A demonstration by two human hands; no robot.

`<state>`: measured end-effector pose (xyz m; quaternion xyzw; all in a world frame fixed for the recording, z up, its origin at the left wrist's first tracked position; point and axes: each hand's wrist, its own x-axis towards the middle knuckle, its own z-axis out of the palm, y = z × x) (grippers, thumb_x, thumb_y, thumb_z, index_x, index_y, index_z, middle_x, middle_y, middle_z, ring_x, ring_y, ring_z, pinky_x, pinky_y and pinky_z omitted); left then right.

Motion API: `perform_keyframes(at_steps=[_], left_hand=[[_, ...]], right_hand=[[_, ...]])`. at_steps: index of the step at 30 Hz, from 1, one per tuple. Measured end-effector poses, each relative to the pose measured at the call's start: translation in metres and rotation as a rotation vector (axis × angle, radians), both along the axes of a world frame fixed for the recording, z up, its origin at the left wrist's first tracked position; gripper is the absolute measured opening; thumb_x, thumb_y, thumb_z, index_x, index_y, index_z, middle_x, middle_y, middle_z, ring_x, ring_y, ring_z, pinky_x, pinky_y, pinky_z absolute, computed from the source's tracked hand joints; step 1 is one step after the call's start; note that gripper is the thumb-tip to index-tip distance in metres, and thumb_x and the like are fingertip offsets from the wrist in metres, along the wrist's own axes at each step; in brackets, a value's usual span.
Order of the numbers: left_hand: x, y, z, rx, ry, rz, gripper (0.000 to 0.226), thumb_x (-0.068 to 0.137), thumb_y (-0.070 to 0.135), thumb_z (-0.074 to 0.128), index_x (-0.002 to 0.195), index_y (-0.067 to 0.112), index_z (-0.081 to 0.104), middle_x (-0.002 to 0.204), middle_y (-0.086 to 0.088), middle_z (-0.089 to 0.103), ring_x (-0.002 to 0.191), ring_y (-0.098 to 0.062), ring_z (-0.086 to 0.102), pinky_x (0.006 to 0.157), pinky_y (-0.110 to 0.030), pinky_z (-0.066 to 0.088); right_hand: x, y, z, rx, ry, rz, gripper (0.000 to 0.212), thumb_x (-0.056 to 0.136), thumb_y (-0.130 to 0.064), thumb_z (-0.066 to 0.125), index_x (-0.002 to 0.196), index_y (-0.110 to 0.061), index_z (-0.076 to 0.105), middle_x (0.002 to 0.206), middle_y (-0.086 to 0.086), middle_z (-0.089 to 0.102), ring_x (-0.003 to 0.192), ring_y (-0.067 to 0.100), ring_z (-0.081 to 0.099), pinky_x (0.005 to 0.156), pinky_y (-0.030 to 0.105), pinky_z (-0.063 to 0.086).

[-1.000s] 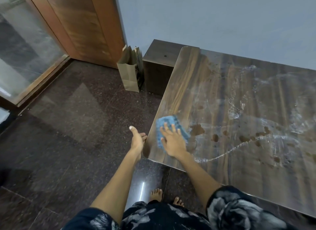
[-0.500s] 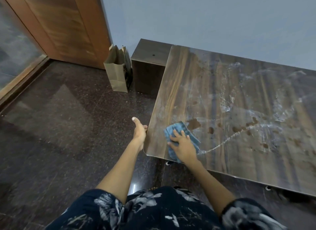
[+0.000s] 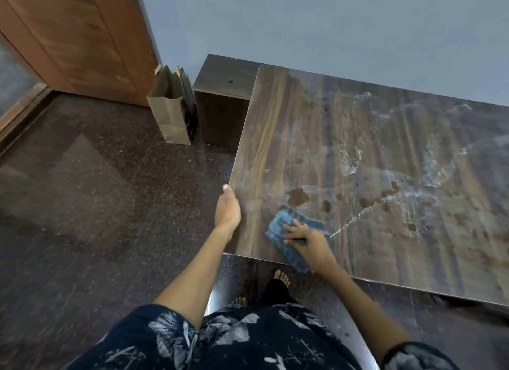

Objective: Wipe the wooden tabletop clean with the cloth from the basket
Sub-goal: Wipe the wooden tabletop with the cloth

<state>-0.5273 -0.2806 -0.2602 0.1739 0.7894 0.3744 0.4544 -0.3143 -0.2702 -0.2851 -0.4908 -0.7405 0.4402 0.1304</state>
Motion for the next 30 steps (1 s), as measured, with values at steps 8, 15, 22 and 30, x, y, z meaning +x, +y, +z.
perform_keyframes(at_steps=[8,15,22,30], left_hand=[[0.048,0.043,-0.011,0.095,0.352,-0.341,0.049,0.100,0.032,0.024,0.144,0.010,0.025,0.156,-0.010,0.005,0.143,-0.025,-0.001,0.114,-0.040,-0.001],[0.056,0.093,-0.012,0.123,0.367,-0.300,0.045,0.100,0.023,0.031,0.143,0.010,0.031,0.155,-0.009,0.013,0.143,-0.024,0.004,0.114,-0.039,0.002],[0.060,0.142,-0.023,0.138,0.411,-0.202,0.044,0.099,0.020,0.033,0.141,0.009,0.033,0.154,-0.010,0.017,0.143,-0.025,0.005,0.114,-0.040,0.002],[0.042,0.164,-0.025,0.115,0.498,-0.241,0.042,0.098,0.016,0.033,0.140,0.010,0.036,0.153,-0.009,0.020,0.143,-0.026,0.005,0.115,-0.042,0.004]], right_hand=[[-0.043,0.073,-0.008,0.106,-0.039,-0.145,0.018,0.085,-0.007,0.065,0.102,-0.006,0.072,0.133,0.012,0.054,0.135,0.025,0.036,0.114,0.035,0.023],[0.048,0.071,0.002,0.092,-0.028,0.372,0.022,0.087,-0.018,0.066,0.107,-0.016,0.071,0.129,-0.004,0.057,0.130,0.004,0.035,0.112,0.024,0.026],[0.003,0.178,0.007,0.193,-0.058,-0.016,0.019,0.090,-0.012,0.060,0.107,-0.007,0.069,0.134,0.005,0.055,0.136,0.021,0.035,0.109,0.021,0.020],[0.014,0.114,-0.002,0.412,-0.202,0.650,0.038,0.081,-0.028,0.041,0.104,-0.037,0.070,0.120,-0.017,0.063,0.117,0.007,0.056,0.095,0.026,0.048]])
